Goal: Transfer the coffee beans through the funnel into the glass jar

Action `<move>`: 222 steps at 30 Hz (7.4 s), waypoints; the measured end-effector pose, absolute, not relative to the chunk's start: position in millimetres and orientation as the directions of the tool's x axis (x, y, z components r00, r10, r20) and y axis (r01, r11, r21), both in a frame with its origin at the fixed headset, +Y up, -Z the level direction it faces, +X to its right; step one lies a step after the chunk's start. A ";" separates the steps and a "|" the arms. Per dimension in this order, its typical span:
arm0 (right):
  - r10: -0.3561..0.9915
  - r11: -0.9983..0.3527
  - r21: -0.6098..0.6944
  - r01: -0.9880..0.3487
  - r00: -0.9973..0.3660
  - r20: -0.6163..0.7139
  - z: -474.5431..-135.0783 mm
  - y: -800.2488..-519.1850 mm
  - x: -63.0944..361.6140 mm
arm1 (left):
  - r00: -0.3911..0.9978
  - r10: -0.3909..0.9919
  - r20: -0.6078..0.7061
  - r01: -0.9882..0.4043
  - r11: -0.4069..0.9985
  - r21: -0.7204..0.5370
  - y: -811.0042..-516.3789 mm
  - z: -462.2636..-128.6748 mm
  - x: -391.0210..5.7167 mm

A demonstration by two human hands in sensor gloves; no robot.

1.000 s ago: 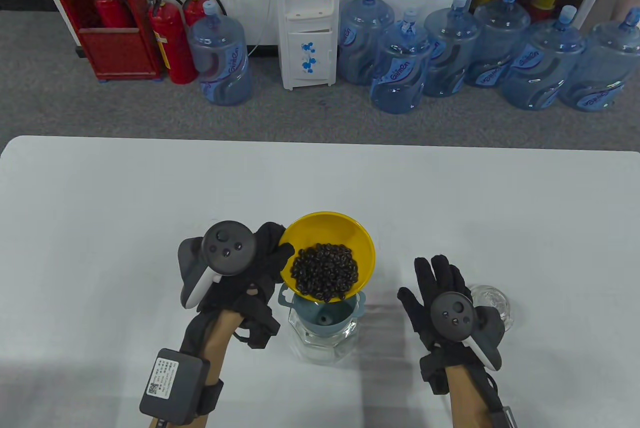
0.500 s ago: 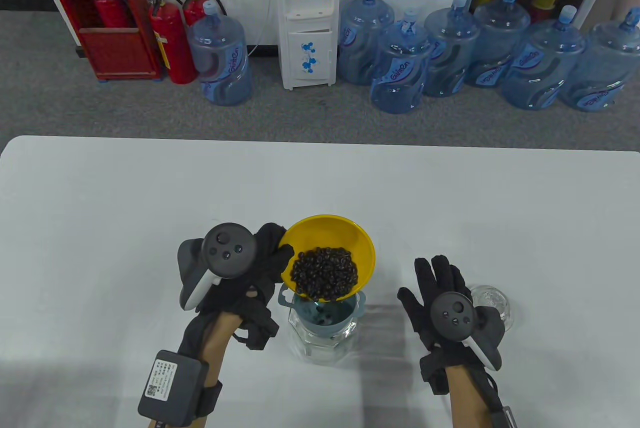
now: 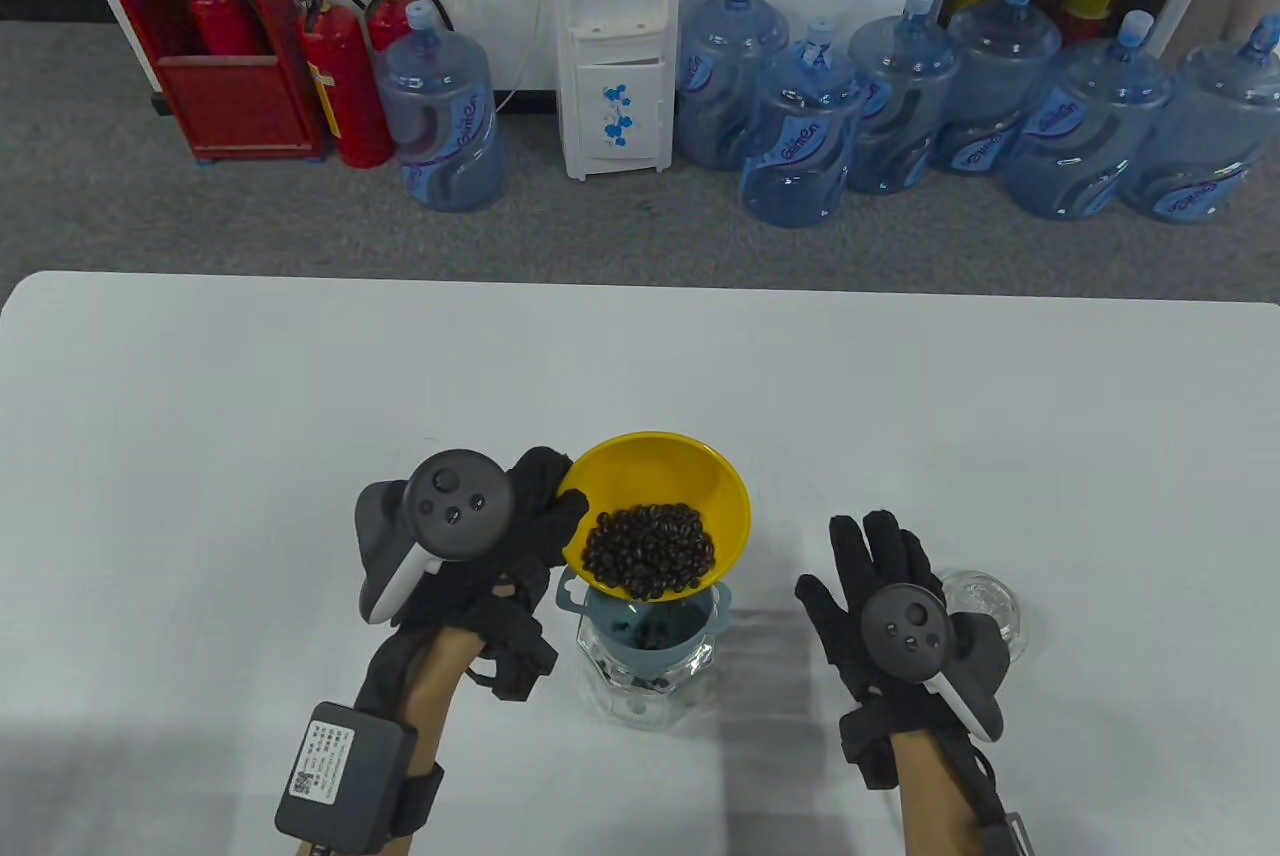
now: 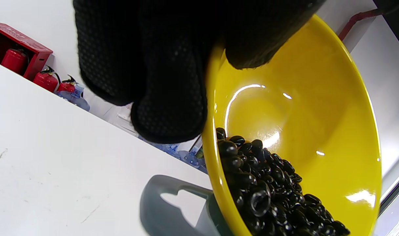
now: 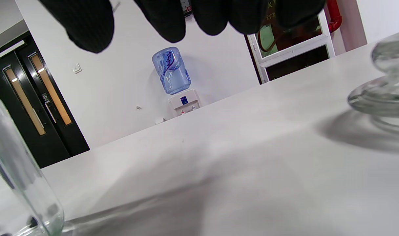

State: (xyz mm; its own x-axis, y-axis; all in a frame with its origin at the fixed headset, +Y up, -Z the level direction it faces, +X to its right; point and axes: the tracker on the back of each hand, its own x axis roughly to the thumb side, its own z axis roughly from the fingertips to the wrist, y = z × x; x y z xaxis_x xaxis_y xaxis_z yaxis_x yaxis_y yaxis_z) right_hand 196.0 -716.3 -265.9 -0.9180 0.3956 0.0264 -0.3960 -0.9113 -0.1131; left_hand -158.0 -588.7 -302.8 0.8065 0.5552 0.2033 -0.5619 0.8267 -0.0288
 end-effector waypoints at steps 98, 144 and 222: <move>0.404 -0.908 -0.109 -0.404 -0.915 0.026 -264.8 -715.0 196.2 | 0.850 0.440 0.290 -0.507 0.833 0.222 -584.9 -271.9 -154.6; 0.410 -0.907 -0.094 -0.410 -0.912 0.011 -265.4 -715.8 198.2 | 0.396 0.594 -0.700 -0.774 0.627 0.094 -761.3 -304.6 -394.3; 0.423 -0.904 -0.063 -0.423 -0.906 0.009 -266.1 -718.4 198.6 | 0.946 0.183 -0.269 -0.131 0.971 0.198 -621.6 -282.9 -300.0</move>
